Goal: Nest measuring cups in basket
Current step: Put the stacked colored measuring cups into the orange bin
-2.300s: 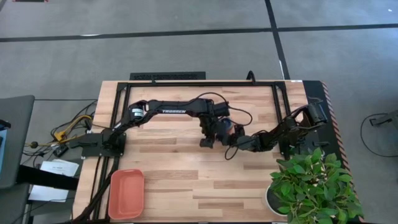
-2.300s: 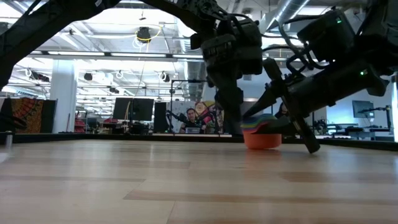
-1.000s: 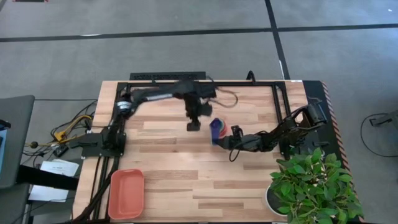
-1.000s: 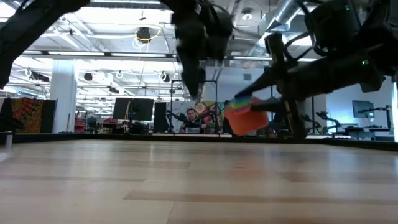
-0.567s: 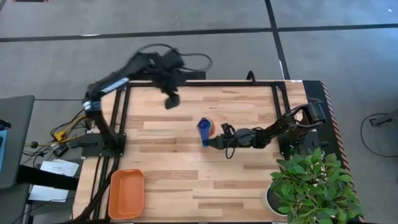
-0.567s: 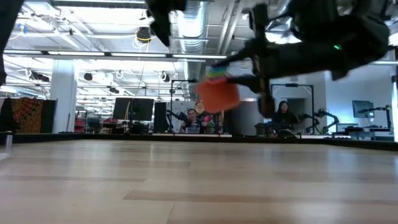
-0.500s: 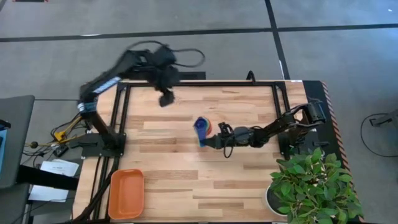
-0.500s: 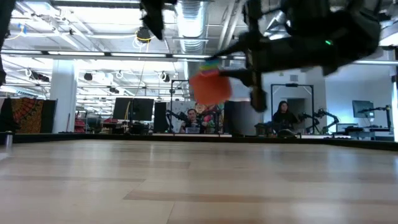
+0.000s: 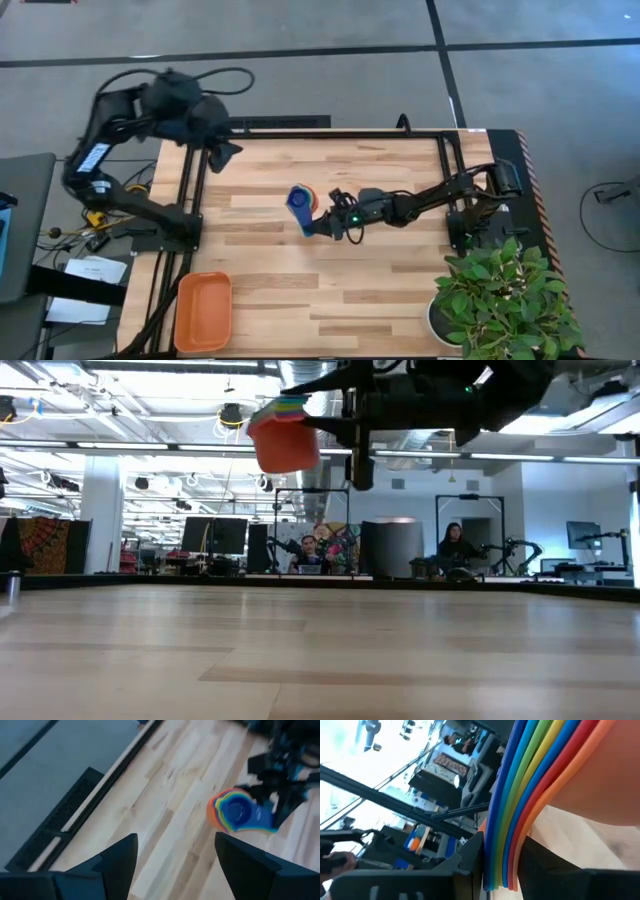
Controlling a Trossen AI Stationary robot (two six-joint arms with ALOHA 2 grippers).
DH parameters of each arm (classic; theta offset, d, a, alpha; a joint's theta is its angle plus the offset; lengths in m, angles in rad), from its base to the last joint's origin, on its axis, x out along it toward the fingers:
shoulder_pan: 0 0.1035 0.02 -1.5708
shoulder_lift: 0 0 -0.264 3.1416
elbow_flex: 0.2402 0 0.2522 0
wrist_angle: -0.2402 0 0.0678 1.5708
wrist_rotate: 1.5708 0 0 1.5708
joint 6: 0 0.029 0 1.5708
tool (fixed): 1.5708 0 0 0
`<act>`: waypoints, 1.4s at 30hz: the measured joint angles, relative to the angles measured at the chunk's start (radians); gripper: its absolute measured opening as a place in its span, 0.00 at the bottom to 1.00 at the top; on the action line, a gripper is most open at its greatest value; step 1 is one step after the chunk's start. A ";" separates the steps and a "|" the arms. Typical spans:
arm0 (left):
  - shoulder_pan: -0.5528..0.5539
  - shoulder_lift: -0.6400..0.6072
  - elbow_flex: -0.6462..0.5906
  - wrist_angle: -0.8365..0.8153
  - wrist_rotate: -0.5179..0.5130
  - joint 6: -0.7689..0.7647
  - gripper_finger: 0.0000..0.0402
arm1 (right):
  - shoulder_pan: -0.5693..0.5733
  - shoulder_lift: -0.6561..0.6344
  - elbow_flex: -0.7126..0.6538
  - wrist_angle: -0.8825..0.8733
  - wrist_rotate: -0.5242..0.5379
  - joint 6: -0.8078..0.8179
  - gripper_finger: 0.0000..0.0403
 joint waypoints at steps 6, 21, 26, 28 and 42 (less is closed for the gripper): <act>-0.171 -0.074 -0.010 0.021 -0.130 -0.194 0.63 | 0.041 0.000 0.026 0.000 -0.032 -0.007 0.28; -0.765 -0.114 -0.341 -0.003 -0.504 -0.811 0.63 | 0.101 0.382 0.405 0.092 -0.247 0.039 0.28; -0.831 -0.115 -0.376 -0.070 -0.520 -0.910 0.63 | 0.109 0.522 0.604 0.094 -0.309 0.088 0.28; -0.844 -0.115 -0.376 -0.102 -0.525 -0.926 0.63 | 0.112 0.576 0.676 0.092 -0.334 0.109 0.28; -0.864 -0.235 -0.376 -0.140 -0.546 -0.880 0.63 | 0.117 0.882 1.150 0.014 -0.371 0.253 0.28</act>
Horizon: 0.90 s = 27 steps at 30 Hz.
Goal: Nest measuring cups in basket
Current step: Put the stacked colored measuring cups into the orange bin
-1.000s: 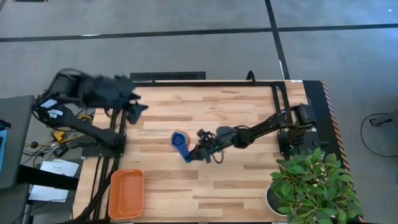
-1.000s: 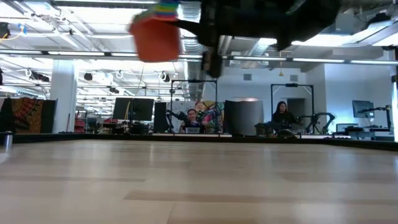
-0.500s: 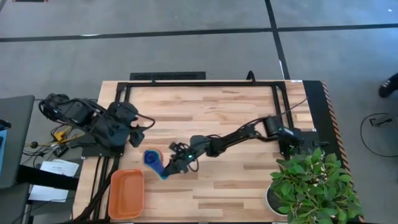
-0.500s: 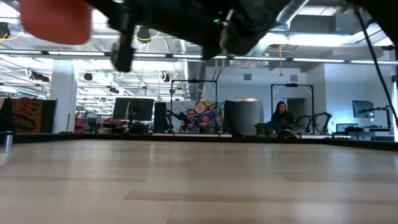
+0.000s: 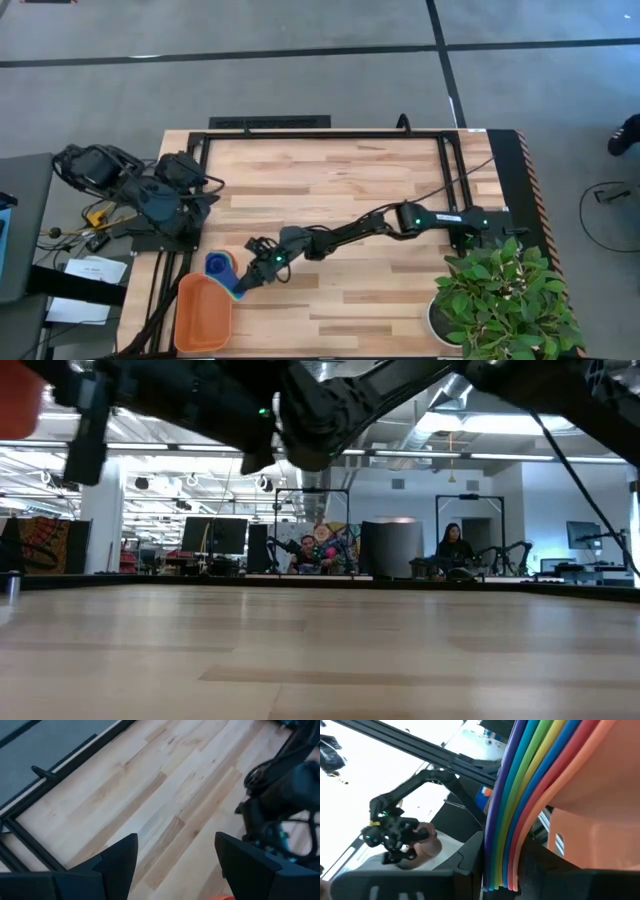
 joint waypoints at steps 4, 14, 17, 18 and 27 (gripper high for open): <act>0.000 -0.029 0.000 0.000 -0.018 -0.007 0.63 | 0.011 0.022 0.062 -0.098 -0.002 -0.015 0.28; 0.000 -0.023 -0.026 0.002 0.006 -0.056 0.63 | 0.036 0.020 0.064 -0.153 -0.001 -0.096 0.28; 0.000 -0.022 -0.067 0.006 0.023 -0.080 0.63 | 0.039 0.020 0.064 -0.159 -0.001 -0.097 0.28; 0.000 -0.023 -0.084 0.008 0.030 -0.086 0.63 | 0.040 0.020 0.064 -0.157 0.000 -0.097 0.28; 0.000 -0.021 -0.180 0.068 0.065 -0.132 0.63 | 0.064 0.020 0.064 -0.152 0.026 -0.099 0.28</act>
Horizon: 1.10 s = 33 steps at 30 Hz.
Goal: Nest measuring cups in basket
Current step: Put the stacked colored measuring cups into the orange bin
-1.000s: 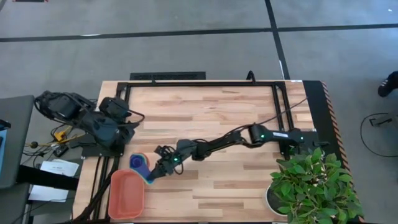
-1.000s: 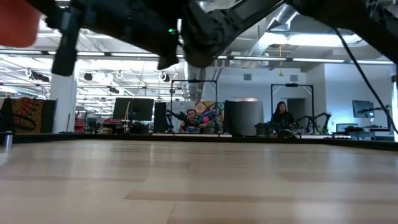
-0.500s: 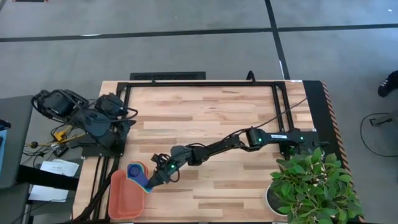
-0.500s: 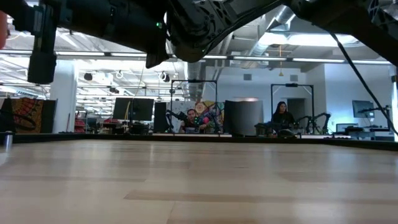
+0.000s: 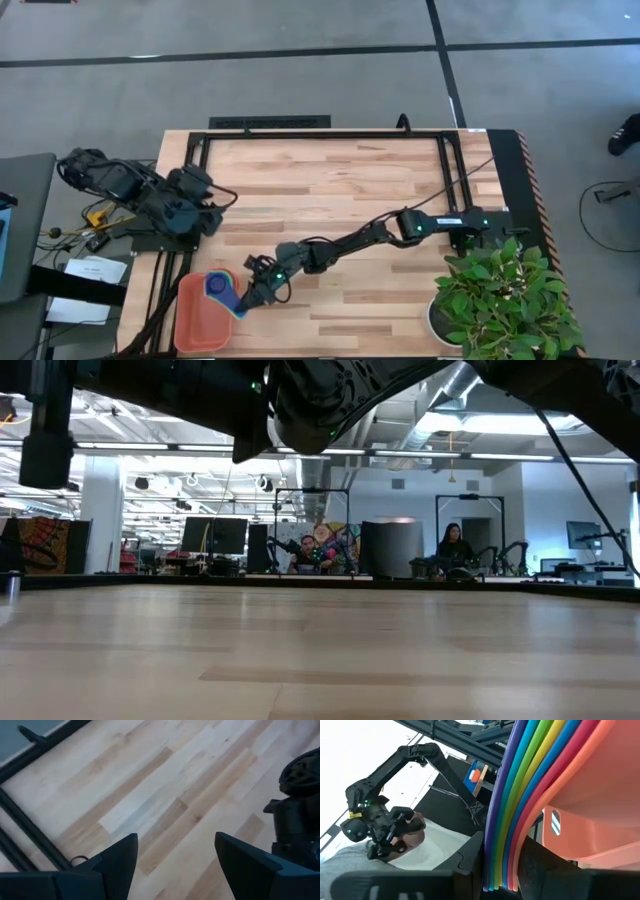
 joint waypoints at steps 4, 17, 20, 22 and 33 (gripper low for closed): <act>0.000 0.000 -0.003 0.022 0.006 0.000 0.63 | 0.000 0.000 0.000 0.000 0.005 -0.015 0.28; 0.000 0.000 -0.003 0.062 0.001 -0.007 0.63 | -0.012 0.000 -0.001 0.004 0.024 -0.040 0.28; 0.000 0.000 -0.003 0.063 0.000 -0.012 0.63 | -0.024 0.000 -0.001 0.003 0.023 -0.041 0.28; 0.000 0.000 -0.003 0.062 0.000 -0.017 0.63 | -0.031 0.000 0.000 0.006 0.029 -0.043 0.28; 0.000 0.000 -0.003 0.065 -0.001 -0.026 0.63 | -0.034 -0.002 0.063 -0.120 0.029 -0.113 0.28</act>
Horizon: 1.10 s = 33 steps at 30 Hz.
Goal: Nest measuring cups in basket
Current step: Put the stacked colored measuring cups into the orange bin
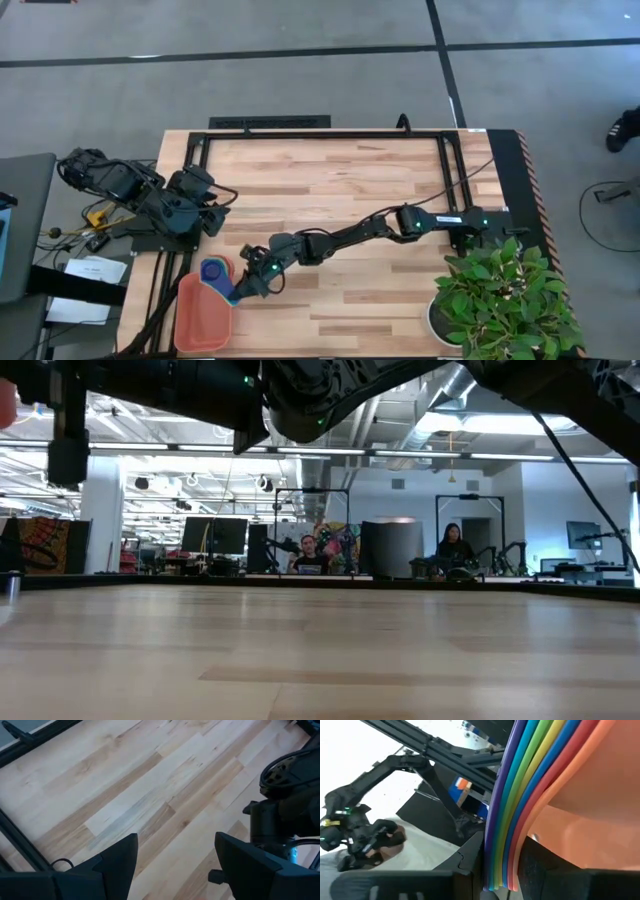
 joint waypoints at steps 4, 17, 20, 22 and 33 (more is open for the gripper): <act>0.000 0.000 0.000 0.000 0.000 -0.001 0.63 | 0.008 0.002 0.000 -0.054 0.000 -0.017 0.28; -0.006 0.066 -0.017 -0.028 0.115 0.003 0.63 | 0.061 0.001 0.000 -0.093 -0.027 -0.070 0.28; -0.029 0.072 -0.067 -0.028 0.179 -0.003 0.63 | 0.069 0.004 0.000 -0.096 -0.029 -0.074 0.28; -0.054 0.072 -0.116 -0.010 0.240 -0.013 0.63 | 0.069 0.016 0.001 -0.094 -0.031 -0.075 0.28; -0.214 0.065 -0.183 -0.002 0.250 -0.223 0.63 | 0.067 0.136 0.132 -0.063 -0.078 -0.006 0.28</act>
